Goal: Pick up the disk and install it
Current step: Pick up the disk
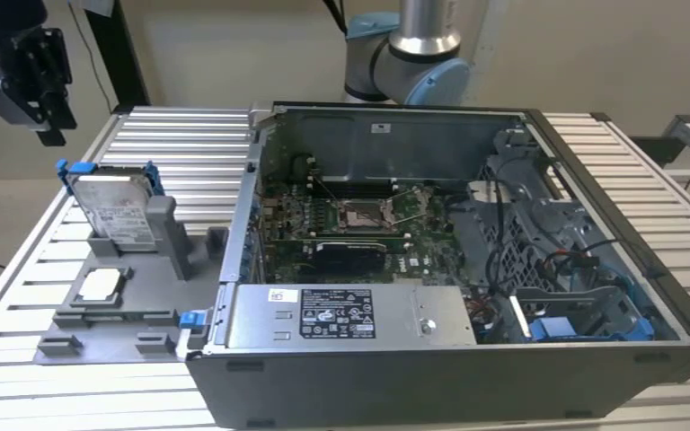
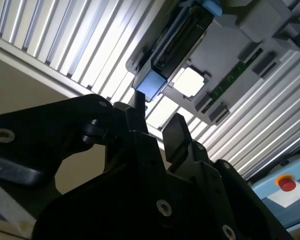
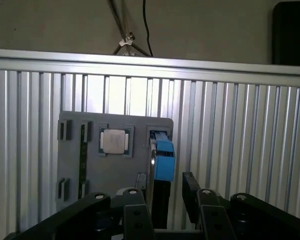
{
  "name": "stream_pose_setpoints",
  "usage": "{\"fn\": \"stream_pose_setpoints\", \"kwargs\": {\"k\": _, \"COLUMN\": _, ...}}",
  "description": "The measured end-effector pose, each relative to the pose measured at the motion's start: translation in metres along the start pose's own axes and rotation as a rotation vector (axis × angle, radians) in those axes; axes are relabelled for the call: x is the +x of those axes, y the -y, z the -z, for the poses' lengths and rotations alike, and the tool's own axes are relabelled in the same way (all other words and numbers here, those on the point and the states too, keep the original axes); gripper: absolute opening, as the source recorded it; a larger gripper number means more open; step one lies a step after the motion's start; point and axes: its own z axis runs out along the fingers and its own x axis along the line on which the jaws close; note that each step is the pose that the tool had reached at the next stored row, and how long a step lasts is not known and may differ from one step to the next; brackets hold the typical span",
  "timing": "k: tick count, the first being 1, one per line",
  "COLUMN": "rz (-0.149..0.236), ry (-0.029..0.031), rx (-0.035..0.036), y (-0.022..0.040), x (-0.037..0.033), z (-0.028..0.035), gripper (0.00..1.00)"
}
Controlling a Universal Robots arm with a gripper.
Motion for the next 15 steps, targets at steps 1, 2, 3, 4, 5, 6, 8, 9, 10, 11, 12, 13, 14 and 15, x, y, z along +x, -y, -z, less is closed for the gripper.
{"fn": "stream_pose_setpoints", "kwargs": {"k": 1, "rz": 0.0, "ry": 0.0, "rx": 0.0, "y": 0.0012, "x": 0.0001, "z": -0.0018, "gripper": 1.0}}
{"fn": "stream_pose_setpoints", "kwargs": {"k": 2, "rz": 0.0, "ry": 0.0001, "rx": 0.0002, "y": 0.002, "x": 0.0002, "z": -0.0036, "gripper": 1.0}}
{"fn": "stream_pose_setpoints", "kwargs": {"k": 3, "rz": 0.0, "ry": 0.0001, "rx": 0.0001, "y": 0.0027, "x": 0.0003, "z": -0.0054, "gripper": 1.0}}
{"fn": "stream_pose_setpoints", "kwargs": {"k": 4, "rz": 0.0, "ry": 0.0, "rx": -0.0002, "y": 0.0036, "x": 0.0003, "z": -0.0067, "gripper": 1.0}}
{"fn": "stream_pose_setpoints", "kwargs": {"k": 5, "rz": 0.0, "ry": 0.0001, "rx": -0.0001, "y": 0.0036, "x": 0.0003, "z": -0.0067, "gripper": 1.0}}
{"fn": "stream_pose_setpoints", "kwargs": {"k": 6, "rz": 0.0, "ry": 0.0002, "rx": -0.0002, "y": 0.0036, "x": 0.0003, "z": -0.0067, "gripper": 1.0}}
{"fn": "stream_pose_setpoints", "kwargs": {"k": 8, "rz": 0.0, "ry": 0.0005, "rx": -0.0002, "y": 0.0036, "x": 0.0003, "z": -0.0068, "gripper": 1.0}}
{"fn": "stream_pose_setpoints", "kwargs": {"k": 9, "rz": 0.0, "ry": 0.0007, "rx": -0.0001, "y": 0.0036, "x": 0.0003, "z": -0.0068, "gripper": 1.0}}
{"fn": "stream_pose_setpoints", "kwargs": {"k": 10, "rz": 0.0, "ry": 0.0009, "rx": -0.0001, "y": 0.0036, "x": 0.0003, "z": -0.0068, "gripper": 1.0}}
{"fn": "stream_pose_setpoints", "kwargs": {"k": 11, "rz": 0.0, "ry": 0.001, "rx": 0.0, "y": 0.0036, "x": 0.0003, "z": -0.0068, "gripper": 1.0}}
{"fn": "stream_pose_setpoints", "kwargs": {"k": 12, "rz": 0.0, "ry": 0.0011, "rx": -0.0001, "y": 0.0036, "x": 0.0003, "z": -0.0068, "gripper": 1.0}}
{"fn": "stream_pose_setpoints", "kwargs": {"k": 13, "rz": 0.0, "ry": 0.0013, "rx": 0.0, "y": 0.0036, "x": 0.0003, "z": -0.0068, "gripper": 1.0}}
{"fn": "stream_pose_setpoints", "kwargs": {"k": 14, "rz": 0.0, "ry": 0.0013, "rx": -0.0001, "y": 0.0036, "x": 0.0003, "z": -0.007, "gripper": 1.0}}
{"fn": "stream_pose_setpoints", "kwargs": {"k": 15, "rz": 0.0, "ry": 0.0014, "rx": 0.0001, "y": 0.0038, "x": 0.0004, "z": -0.008, "gripper": 1.0}}
